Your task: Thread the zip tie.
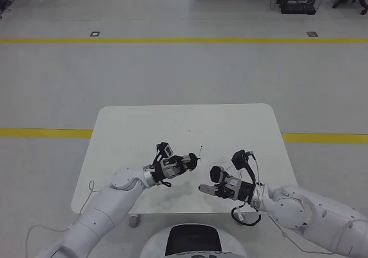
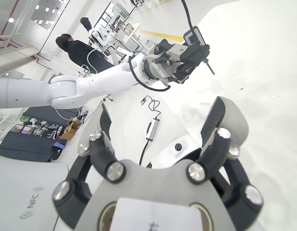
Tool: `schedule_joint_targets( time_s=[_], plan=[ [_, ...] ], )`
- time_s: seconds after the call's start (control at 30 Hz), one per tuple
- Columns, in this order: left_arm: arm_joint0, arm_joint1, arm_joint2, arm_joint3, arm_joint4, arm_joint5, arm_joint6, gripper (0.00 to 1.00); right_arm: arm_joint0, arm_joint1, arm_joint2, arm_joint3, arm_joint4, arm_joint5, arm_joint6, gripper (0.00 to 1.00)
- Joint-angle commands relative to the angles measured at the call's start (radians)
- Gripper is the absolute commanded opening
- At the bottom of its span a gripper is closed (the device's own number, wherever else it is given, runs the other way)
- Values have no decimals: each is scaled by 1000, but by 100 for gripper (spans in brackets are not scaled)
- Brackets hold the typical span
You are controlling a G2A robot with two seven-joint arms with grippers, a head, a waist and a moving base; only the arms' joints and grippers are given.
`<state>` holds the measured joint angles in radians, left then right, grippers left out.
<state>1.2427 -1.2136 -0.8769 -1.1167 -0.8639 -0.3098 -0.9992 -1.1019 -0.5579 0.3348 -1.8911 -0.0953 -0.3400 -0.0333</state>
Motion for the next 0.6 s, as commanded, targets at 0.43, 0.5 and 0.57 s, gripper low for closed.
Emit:
schedule_joint_targets(
  time_s=[0.43,0.5,0.57],
  plan=[
    [0,0,-2,-1,3,1,1,0,-11,-24,22,4,32,0,131,100],
    [0,0,-3,-1,4,2,1,0,-12,-27,26,6,37,0,146,100],
    [0,0,-3,-1,3,2,1,0,-14,-30,31,7,41,0,163,100]
  ],
)
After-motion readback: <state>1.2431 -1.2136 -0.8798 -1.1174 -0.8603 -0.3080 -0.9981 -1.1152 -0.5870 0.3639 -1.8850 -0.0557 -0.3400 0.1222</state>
